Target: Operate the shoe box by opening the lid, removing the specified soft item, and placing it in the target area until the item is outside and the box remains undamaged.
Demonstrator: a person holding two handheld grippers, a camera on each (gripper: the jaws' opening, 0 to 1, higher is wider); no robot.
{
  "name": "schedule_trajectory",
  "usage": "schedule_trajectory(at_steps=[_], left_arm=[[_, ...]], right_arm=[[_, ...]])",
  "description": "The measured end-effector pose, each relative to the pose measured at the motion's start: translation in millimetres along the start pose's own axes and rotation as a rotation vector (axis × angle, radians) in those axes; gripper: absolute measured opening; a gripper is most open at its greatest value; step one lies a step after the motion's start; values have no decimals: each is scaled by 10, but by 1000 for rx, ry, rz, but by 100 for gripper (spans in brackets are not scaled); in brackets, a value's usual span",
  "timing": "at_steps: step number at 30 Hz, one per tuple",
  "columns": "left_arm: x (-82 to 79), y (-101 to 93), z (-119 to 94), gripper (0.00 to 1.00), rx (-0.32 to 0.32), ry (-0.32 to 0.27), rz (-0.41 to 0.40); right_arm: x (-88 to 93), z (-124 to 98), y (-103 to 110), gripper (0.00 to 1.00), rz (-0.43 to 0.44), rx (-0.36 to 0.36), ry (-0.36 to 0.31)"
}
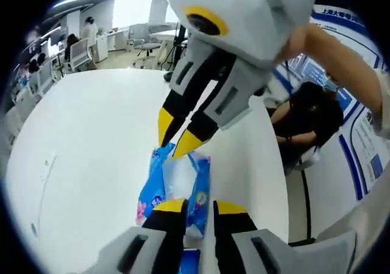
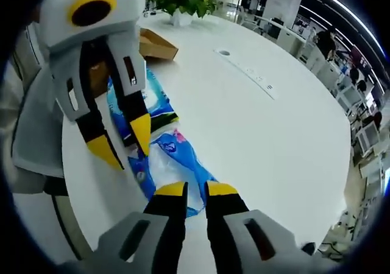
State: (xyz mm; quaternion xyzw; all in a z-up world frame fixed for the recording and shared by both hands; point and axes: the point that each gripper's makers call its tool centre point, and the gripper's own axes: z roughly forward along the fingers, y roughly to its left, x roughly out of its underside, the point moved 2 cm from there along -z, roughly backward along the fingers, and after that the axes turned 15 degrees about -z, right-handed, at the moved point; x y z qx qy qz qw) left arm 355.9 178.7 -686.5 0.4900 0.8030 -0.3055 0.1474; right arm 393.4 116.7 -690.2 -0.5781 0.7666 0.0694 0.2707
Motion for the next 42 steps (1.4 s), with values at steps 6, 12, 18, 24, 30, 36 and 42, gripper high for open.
schedule_trajectory(at_steps=[6, 12, 18, 24, 30, 36, 42], left_arm=[[32, -43, -241, 25, -10, -44, -18], [119, -31, -595, 32, -48, -107, -20], [221, -5, -919, 40, -80, -148, -5], [386, 0, -1312, 48, -106, -219, -35], [610, 25, -1680, 55, -137, -281, -84], [874, 41, -2060, 61, -175, -339, -129], [1107, 21, -2377, 69, -211, -381, -153]], right_arm=[[-37, -158, 112, 18, 10, 20, -1], [-143, -303, 224, 25, 22, 52, -7], [-333, -453, 360, 31, 25, 72, -28], [-511, -582, 510, 38, 11, 81, -47], [-696, -686, 664, 43, 13, 83, -79], [-911, -746, 849, 48, 0, 68, -110], [-1131, -775, 1010, 51, -22, 41, -130]])
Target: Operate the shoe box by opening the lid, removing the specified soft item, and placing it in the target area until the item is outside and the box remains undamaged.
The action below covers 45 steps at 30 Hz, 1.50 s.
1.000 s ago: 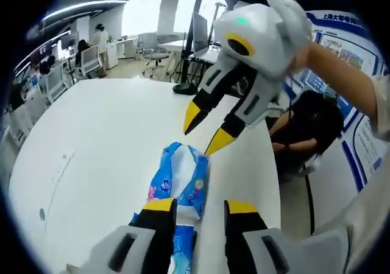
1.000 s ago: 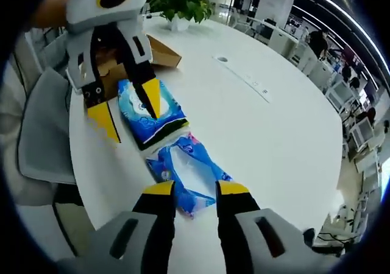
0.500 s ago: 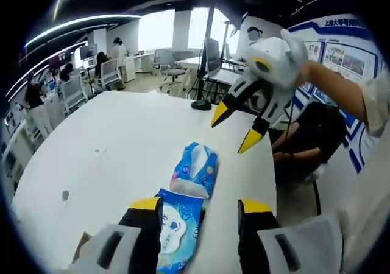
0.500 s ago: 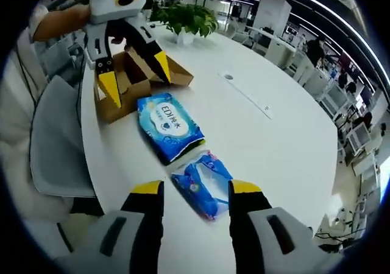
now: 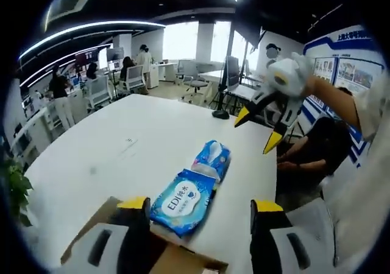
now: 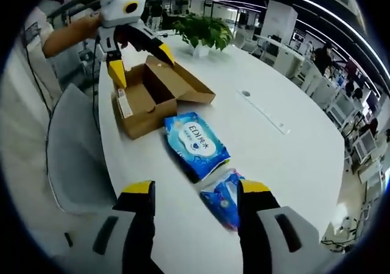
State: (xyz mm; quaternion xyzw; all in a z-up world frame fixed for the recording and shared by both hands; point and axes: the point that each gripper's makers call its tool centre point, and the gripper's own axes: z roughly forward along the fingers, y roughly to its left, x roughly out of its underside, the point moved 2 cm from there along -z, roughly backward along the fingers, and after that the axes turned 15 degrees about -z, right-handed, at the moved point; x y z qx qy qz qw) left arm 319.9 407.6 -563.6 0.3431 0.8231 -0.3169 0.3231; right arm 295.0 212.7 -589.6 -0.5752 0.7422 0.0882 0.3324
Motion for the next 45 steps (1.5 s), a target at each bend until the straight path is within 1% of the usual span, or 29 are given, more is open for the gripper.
schedule_trajectory(at_steps=[2, 4, 5, 7, 10, 13, 17, 22, 28, 32, 34, 37, 42, 45], left_arm=[[30, 18, -96, 71, -7, -14, -10], [93, 54, -238, 72, -20, -33, -23], [106, 64, -261, 74, -24, -35, -25], [171, 113, -379, 75, -46, -45, -32], [289, 188, -527, 76, -70, -43, -51], [407, 262, -683, 81, -102, -48, -64], [489, 297, -863, 84, -118, -81, -80], [655, 425, -1089, 89, -158, -107, -110], [787, 499, -1307, 94, -189, -155, -129], [893, 541, -1446, 98, -217, -185, -138], [961, 549, -1500, 100, -230, -187, -142], [1084, 550, -1579, 100, -260, -169, -137], [1203, 516, -1659, 100, -275, -160, -127], [1262, 518, -1703, 100, -287, -169, -131]], right_arm=[[-85, 15, 43, 52, -12, -7, -8], [-180, 41, 86, 54, -26, -17, -20], [-242, 61, 112, 55, -30, -26, -32], [-333, 104, 166, 54, -44, -46, -39], [-431, 166, 213, 55, -63, -63, -47], [-558, 261, 299, 55, -95, -100, -52], [-703, 370, 374, 56, -129, -130, -60], [-904, 512, 450, 56, -178, -175, -71], [-1065, 667, 493, 55, -224, -210, -75], [-1187, 809, 562, 55, -269, -251, -72], [-1240, 879, 586, 55, -283, -266, -73], [-1305, 981, 618, 54, -310, -288, -71], [-1371, 1149, 676, 54, -354, -325, -59], [-1408, 1276, 727, 53, -379, -351, -50]])
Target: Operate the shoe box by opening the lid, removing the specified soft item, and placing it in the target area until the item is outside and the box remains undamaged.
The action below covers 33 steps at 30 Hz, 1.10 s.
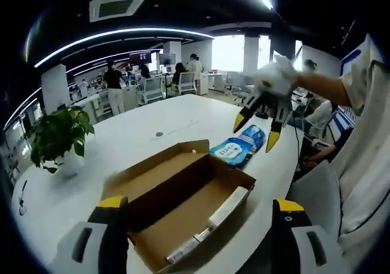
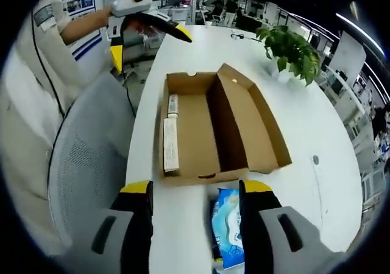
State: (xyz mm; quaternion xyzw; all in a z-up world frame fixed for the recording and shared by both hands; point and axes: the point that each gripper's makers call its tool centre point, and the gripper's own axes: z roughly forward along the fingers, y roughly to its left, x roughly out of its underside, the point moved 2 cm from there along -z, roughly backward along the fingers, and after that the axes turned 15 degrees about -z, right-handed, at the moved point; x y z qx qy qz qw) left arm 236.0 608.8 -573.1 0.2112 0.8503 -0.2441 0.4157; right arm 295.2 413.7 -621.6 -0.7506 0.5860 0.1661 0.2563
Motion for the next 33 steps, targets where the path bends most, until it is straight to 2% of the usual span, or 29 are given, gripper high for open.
schedule_trajectory(at_steps=[16, 33], left_arm=[[201, 92, -214, 100, -62, -41, -55], [343, 160, -324, 100, -114, -78, -111]], right_arm=[[-79, 660, 4, 52, -118, -134, 65], [-12, 1121, 96, 51, -132, -286, 109]])
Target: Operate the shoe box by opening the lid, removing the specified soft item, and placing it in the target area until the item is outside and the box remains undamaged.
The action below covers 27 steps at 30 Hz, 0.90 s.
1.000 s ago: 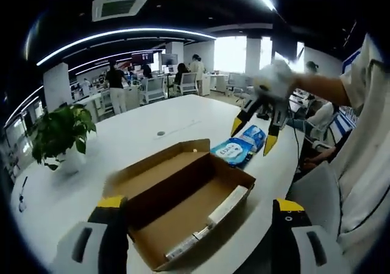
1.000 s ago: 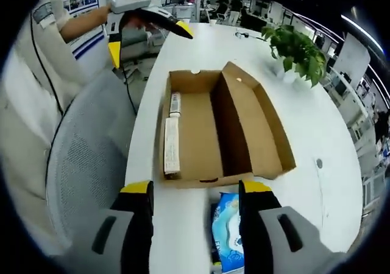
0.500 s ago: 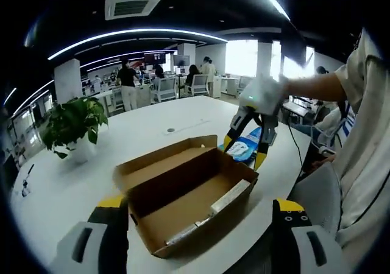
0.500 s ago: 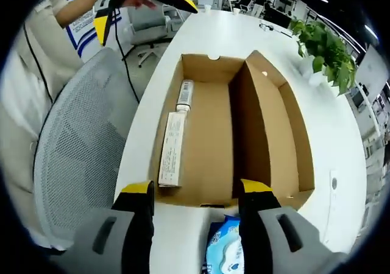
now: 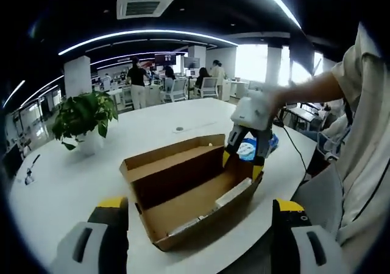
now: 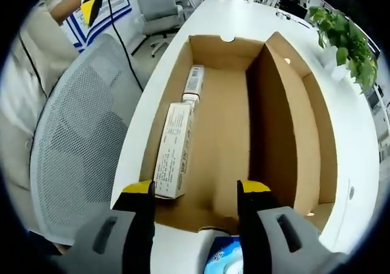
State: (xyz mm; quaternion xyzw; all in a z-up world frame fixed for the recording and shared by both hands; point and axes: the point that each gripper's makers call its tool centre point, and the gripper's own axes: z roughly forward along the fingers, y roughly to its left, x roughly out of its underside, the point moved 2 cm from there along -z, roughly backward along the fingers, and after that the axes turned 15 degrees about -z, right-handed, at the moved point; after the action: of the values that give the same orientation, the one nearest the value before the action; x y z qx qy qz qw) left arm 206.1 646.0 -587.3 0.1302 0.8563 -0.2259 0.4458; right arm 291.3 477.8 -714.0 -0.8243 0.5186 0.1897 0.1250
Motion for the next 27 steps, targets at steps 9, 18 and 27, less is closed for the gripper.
schedule_trajectory(at_steps=[9, 18, 27], left_arm=[[71, 14, 51, 98, -8, 9, -39], [71, 15, 85, 98, -7, 19, -28], [97, 8, 60, 98, -15, 20, -27]], right_arm=[[1, 27, -68, 52, -2, -12, -7], [16, -58, -78, 44, -8, 10, -12], [-176, 84, 20, 32, -1, -7, -70]])
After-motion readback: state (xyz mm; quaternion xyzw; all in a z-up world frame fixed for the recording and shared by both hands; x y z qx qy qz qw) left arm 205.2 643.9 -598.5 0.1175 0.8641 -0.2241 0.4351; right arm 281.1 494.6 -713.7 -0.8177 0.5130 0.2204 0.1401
